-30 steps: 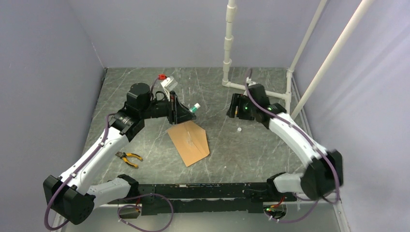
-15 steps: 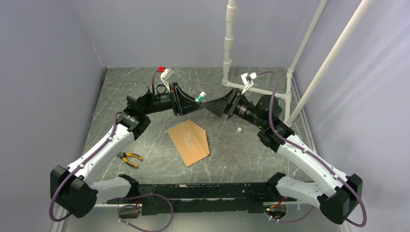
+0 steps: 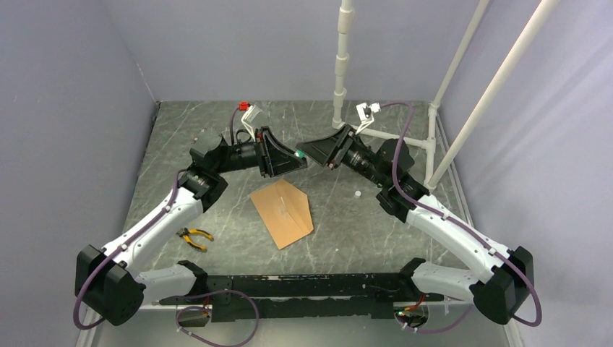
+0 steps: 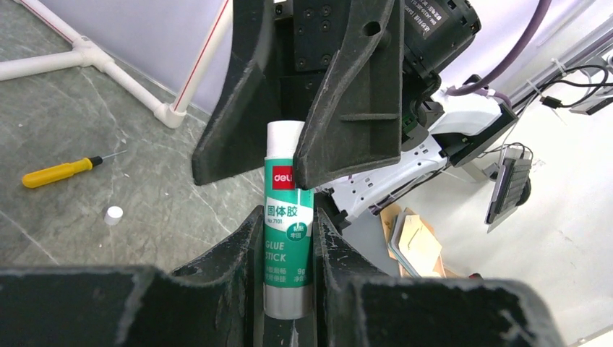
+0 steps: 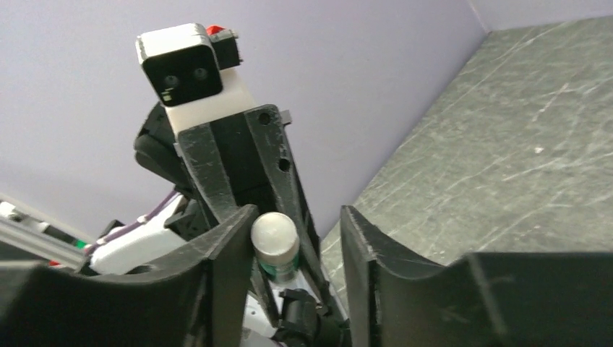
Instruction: Place the letter into the envelope and seal it
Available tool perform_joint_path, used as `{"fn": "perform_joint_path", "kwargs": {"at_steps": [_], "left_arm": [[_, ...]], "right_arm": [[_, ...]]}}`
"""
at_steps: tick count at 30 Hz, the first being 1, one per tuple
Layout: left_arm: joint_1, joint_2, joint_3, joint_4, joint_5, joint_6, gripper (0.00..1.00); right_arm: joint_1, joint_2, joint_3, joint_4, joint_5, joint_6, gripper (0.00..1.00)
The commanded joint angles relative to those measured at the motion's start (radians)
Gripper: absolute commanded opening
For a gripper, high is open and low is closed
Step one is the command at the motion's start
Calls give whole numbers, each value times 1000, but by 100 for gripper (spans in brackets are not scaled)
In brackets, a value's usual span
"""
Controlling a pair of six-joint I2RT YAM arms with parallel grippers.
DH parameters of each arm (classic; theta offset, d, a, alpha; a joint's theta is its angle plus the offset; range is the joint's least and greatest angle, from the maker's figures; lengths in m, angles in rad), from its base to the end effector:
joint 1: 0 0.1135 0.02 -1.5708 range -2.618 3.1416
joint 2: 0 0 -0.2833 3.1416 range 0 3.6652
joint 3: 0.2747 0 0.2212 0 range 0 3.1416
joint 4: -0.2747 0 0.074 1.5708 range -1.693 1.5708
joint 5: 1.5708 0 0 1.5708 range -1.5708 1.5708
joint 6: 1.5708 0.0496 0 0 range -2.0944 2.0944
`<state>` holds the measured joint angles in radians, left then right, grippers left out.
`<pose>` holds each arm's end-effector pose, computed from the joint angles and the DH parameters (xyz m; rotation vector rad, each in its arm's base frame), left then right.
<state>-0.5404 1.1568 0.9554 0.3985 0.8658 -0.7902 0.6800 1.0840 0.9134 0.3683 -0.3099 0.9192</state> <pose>0.1784 -0.1511 0.4099 0.6364 1.5557 -1.6347 0.1665 0.1541 0.4107 -0.1077 1.5639 1.5150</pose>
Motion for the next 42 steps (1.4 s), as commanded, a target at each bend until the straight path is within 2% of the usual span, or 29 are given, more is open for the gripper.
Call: {"fn": "perform_joint_path", "kwargs": {"at_steps": [1,4,5,7,10,11,12,14,17,20,22,27,28,29,31,32,33,36,39,42], "left_arm": [[-8,-24,13,44,11,-7,2],[-9,-30,30,-21,10,32,3],[-9,-35,41,-66,2,55,7],[-9,-47,70,-187,-11,111,29],[-8,-69,128,-381,-30,192,67],[-9,-75,144,-446,-35,205,75],[-9,-81,156,-481,-35,213,80],[-8,-87,161,-487,-21,196,83],[-9,-68,133,-396,35,134,80],[-8,-41,140,-371,59,106,66],[-9,-31,141,-355,78,96,44],[-9,-36,110,-300,84,73,4],[-9,-36,105,-288,87,69,3],[-9,-37,97,-274,86,64,3],[-9,-47,87,-265,56,62,3],[-8,-52,87,-281,27,70,3],[-9,-59,91,-303,-11,78,2],[-8,-87,87,-346,-179,62,3],[-9,-110,75,-357,-381,-6,2],[-9,-119,80,-388,-505,-86,3]], "right_arm": [[6,19,63,61,-41,-13,41],[6,12,58,67,-41,-19,17],[4,11,63,54,-45,-31,11],[4,3,83,-5,-48,-76,2],[2,3,124,-103,-121,-180,0],[1,6,145,-144,-156,-223,0],[1,12,169,-178,-205,-257,0],[-1,23,195,-211,-283,-300,0],[0,48,223,-213,-374,-311,0],[0,83,264,-246,-424,-319,0],[0,98,286,-291,-420,-336,0],[0,108,300,-310,-400,-312,2],[-1,107,297,-312,-380,-306,9],[-1,101,295,-322,-344,-300,23],[-1,71,266,-335,-247,-291,58],[-1,50,242,-327,-202,-286,69],[-1,15,214,-314,-161,-285,75],[2,-59,130,-289,-29,-311,82],[22,-127,68,-280,86,-374,82],[92,-151,39,-291,232,-465,80]]}}
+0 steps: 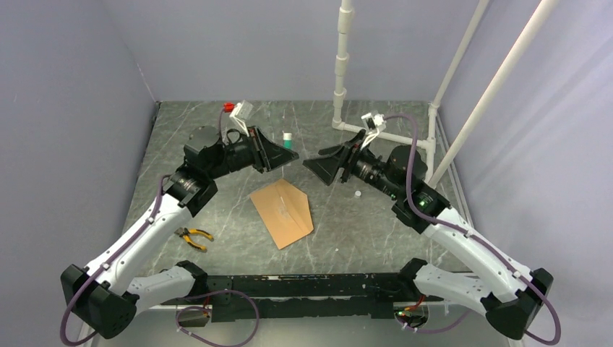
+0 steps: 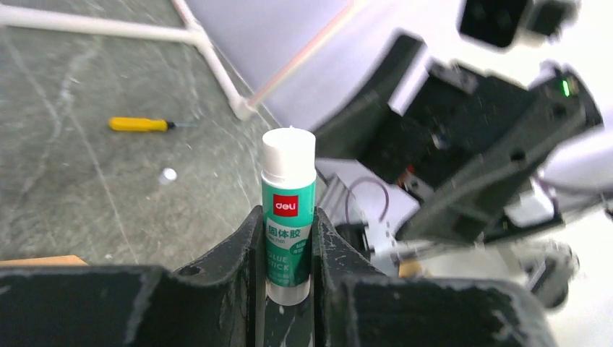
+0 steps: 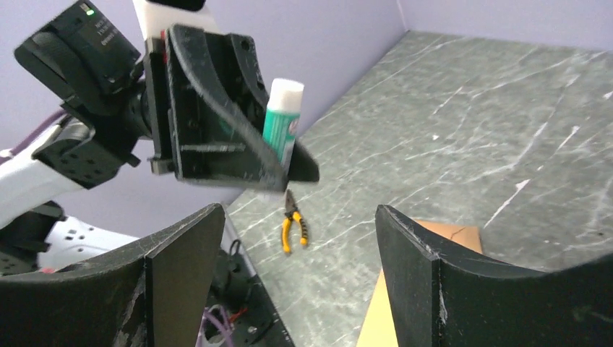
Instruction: Place the letter into the envelope and seal it
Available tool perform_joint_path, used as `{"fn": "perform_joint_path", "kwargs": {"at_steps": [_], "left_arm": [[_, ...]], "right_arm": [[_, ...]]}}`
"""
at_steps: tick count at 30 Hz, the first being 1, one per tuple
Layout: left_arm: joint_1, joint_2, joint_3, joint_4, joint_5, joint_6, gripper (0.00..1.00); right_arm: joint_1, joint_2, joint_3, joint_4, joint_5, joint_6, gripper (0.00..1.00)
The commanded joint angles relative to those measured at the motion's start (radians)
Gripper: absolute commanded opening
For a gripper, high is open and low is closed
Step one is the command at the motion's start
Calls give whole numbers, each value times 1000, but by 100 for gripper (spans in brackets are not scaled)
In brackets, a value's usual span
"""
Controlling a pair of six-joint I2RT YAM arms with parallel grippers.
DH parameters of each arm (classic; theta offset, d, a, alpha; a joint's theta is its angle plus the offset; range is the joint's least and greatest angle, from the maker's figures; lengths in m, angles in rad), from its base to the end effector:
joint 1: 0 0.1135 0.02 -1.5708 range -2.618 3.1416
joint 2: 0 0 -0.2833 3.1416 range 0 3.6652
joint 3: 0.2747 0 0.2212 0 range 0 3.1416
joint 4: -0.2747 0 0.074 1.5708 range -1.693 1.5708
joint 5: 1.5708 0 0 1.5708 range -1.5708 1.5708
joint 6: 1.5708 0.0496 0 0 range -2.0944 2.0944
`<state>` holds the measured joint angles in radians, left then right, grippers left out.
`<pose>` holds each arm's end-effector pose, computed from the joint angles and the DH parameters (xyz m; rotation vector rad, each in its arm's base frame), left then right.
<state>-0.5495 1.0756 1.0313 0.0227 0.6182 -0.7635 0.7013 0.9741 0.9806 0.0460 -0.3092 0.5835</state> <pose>0.1684 -0.1369 0.4108 0.3521 1.7740 -1.4678 0.1388 0.1370 0.4156 -0.3648 1.6187 1.2382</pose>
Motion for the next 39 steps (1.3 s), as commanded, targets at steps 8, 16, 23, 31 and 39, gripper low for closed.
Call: {"fn": "perform_joint_path", "kwargs": {"at_steps": [8,16,23,31,39], "left_arm": [[0,-14,40,-78,-335,-264,2],[1,-12,43,-93,-309,-307,3],[1,-28,29,-75,-284,-341,2],[0,-46,16,-31,-247,-347,7],[1,-73,14,-43,-259,-319,32]], "right_arm": [[303,122,127,-70,591,-345,79],[378,240,210,9,780,-400,73],[388,271,198,97,802,-424,39],[388,288,204,82,750,-424,16],[388,259,170,107,697,-474,10]]}}
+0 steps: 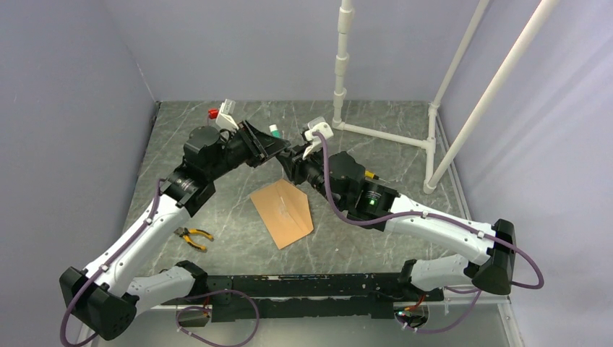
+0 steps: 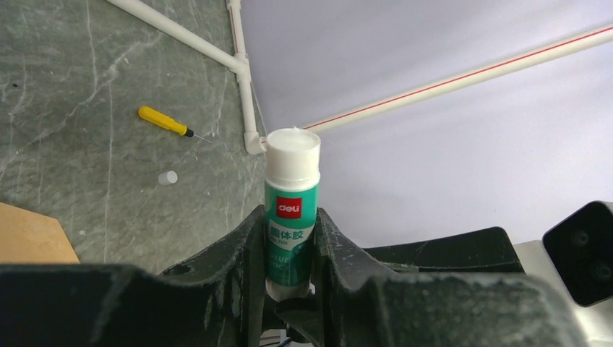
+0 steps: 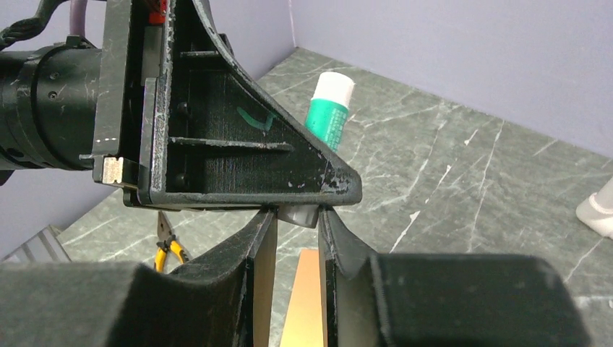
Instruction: Place the letter into the envelope and seal it
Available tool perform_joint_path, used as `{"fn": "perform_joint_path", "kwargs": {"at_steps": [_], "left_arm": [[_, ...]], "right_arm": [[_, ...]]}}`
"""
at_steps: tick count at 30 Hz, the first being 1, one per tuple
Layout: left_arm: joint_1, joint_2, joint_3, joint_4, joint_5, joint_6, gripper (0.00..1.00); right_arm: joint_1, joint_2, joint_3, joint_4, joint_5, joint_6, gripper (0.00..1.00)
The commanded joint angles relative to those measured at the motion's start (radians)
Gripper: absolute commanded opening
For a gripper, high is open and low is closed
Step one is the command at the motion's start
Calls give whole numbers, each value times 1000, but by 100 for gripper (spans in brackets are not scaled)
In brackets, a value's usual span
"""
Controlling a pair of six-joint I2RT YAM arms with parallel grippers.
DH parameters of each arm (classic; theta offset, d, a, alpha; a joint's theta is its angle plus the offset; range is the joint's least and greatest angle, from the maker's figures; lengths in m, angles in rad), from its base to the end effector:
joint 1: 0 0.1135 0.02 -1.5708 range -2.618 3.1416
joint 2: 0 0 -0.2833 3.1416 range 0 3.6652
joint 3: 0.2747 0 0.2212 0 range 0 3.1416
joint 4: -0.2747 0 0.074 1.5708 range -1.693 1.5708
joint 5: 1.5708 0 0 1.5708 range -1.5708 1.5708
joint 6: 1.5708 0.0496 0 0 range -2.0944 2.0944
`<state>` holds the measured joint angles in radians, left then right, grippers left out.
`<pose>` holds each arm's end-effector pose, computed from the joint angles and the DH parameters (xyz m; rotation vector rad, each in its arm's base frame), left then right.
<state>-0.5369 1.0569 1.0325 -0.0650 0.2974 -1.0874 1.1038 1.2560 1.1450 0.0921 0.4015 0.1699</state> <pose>0.1782 -0.1230 0.4042 -0.2609 1.8632 -1.4290 0.1389 0.2325 0.4167 -0.4343 1.5702 0.6709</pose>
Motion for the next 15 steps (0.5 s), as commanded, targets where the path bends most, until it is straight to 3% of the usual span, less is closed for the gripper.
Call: {"fn": "perform_joint_path", "kwargs": {"at_steps": [1,4,6,15], "left_arm": [[-10,-58,15,38,57,15,37],[-12,-65,17,35,46,28,49],[-11,-67,14,45,42,34,53],[-11,-61,27,31,22,74,49]], "right_arm": [[-16,-27,2,55,-27,-68,11],[-16,-36,2,31,-50,-79,11],[-16,-43,-2,24,-61,-75,11],[-18,-60,-24,9,-138,-45,10]]}}
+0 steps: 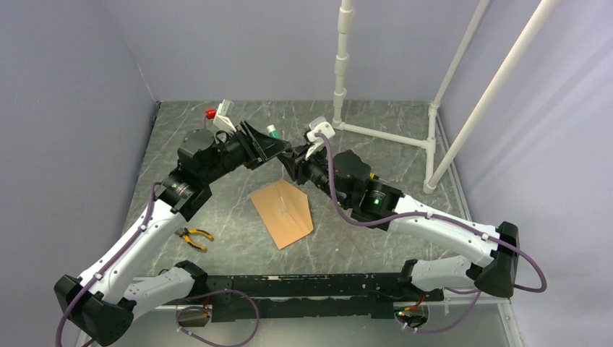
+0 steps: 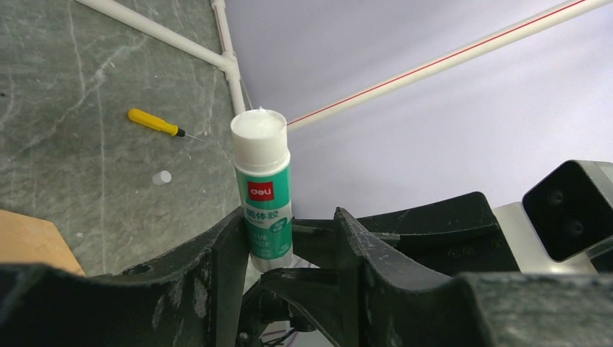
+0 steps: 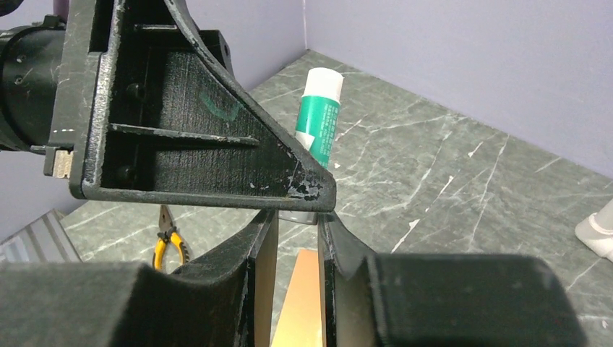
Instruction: Place the letter into the envelope and seal it
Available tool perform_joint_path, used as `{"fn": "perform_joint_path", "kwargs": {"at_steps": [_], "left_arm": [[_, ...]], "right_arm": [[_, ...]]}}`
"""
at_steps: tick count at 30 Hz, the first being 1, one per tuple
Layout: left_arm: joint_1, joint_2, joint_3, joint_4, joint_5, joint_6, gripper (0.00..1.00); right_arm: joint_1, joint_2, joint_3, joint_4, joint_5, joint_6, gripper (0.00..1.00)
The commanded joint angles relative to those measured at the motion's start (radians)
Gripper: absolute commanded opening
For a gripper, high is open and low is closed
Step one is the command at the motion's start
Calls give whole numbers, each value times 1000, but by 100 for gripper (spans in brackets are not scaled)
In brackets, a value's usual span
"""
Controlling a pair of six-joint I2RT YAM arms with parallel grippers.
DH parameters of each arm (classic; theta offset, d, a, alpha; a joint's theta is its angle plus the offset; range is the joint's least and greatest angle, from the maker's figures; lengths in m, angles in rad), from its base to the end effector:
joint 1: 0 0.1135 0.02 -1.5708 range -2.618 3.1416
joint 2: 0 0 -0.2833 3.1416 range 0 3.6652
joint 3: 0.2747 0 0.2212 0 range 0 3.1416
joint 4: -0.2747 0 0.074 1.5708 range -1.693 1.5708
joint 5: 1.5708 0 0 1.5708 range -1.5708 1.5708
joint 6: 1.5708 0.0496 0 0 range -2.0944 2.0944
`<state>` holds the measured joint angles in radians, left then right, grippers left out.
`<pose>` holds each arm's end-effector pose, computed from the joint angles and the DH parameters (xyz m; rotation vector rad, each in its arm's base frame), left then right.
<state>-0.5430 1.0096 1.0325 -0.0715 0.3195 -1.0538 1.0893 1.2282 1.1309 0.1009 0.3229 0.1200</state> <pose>0.1646 -0.1175 0.4123 -0.1889 1.8261 -1.4420 0.1360 0.2263 0.4198 -0.5105 1.5272 0.6937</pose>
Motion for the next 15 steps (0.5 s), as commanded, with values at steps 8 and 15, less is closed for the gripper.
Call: {"fn": "perform_joint_path", "kwargs": {"at_steps": [8,15], "left_arm": [[-5,-34,12,53,15,64,39],[-5,-25,6,60,53,66,27]], "right_arm": [[-6,-71,-34,-24,-107,32,11],[-9,-91,-39,-37,-131,49,11]]}}
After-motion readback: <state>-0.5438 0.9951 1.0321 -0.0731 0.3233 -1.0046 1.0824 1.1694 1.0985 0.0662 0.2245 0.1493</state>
